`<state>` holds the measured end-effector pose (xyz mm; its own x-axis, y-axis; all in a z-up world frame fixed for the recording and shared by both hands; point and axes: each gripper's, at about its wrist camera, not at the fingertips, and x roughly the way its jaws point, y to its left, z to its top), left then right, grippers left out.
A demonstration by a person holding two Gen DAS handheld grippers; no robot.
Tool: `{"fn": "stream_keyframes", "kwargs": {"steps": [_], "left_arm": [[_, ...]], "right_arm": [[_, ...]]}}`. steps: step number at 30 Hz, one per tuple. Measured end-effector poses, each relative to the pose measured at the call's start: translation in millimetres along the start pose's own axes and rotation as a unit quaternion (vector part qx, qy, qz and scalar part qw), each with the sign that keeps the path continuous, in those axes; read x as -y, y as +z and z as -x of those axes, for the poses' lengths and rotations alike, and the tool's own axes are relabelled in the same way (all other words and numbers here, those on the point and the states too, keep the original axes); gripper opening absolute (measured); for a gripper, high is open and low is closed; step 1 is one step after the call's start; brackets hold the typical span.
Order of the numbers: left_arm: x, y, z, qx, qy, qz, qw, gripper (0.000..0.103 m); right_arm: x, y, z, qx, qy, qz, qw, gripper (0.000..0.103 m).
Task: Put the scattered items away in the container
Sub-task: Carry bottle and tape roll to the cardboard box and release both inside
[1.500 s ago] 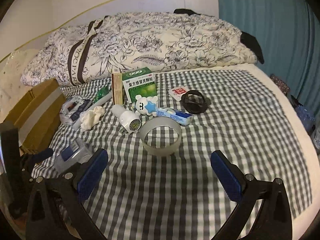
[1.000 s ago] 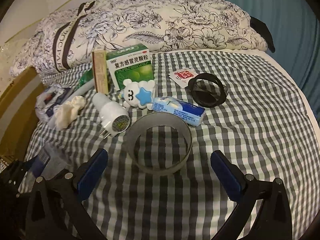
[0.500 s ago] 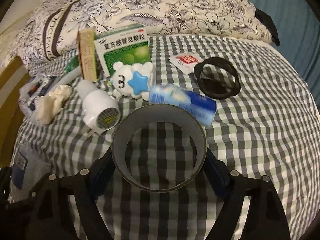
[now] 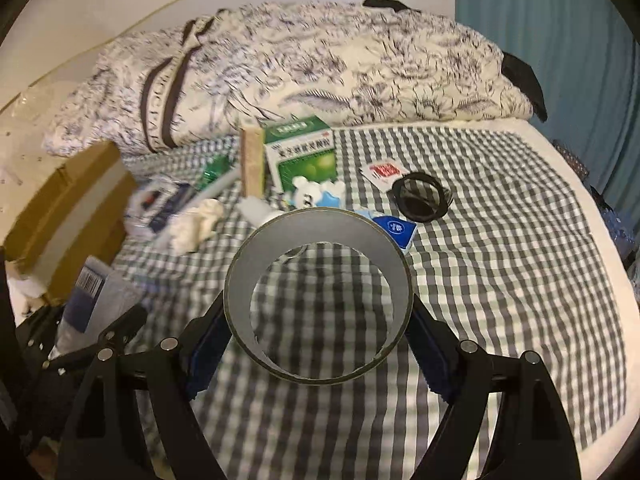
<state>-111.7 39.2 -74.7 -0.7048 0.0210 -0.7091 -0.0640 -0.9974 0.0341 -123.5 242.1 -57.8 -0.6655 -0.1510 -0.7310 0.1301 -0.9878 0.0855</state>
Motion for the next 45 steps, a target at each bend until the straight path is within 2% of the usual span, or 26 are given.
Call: {"fn": "stream_keyframes", "kwargs": {"steps": [10, 19, 27, 37, 45], "left_arm": [[-4, 24, 77, 0.06, -0.009, -0.004, 0.9981, 0.065], [-28, 41, 123, 0.103, -0.002, 0.001, 0.9947, 0.065], [-66, 47, 140, 0.115, 0.008, 0.009, 0.9933, 0.065], [-138, 64, 152, 0.118, 0.039, 0.028, 0.9919, 0.065], [-198, 72, 137, 0.109, 0.062, 0.053, 0.9907, 0.065]], "right_arm": [[-23, -1, 98, 0.063, 0.006, 0.018, 0.998, 0.082], [-52, 6, 149, 0.103, 0.013, 0.034, 0.994, 0.082], [-94, 17, 164, 0.112, 0.026, 0.05, 0.992, 0.082], [-165, 42, 161, 0.118, 0.056, 0.081, 0.988, 0.082], [-221, 66, 136, 0.112, 0.088, 0.1, 0.985, 0.082]]}}
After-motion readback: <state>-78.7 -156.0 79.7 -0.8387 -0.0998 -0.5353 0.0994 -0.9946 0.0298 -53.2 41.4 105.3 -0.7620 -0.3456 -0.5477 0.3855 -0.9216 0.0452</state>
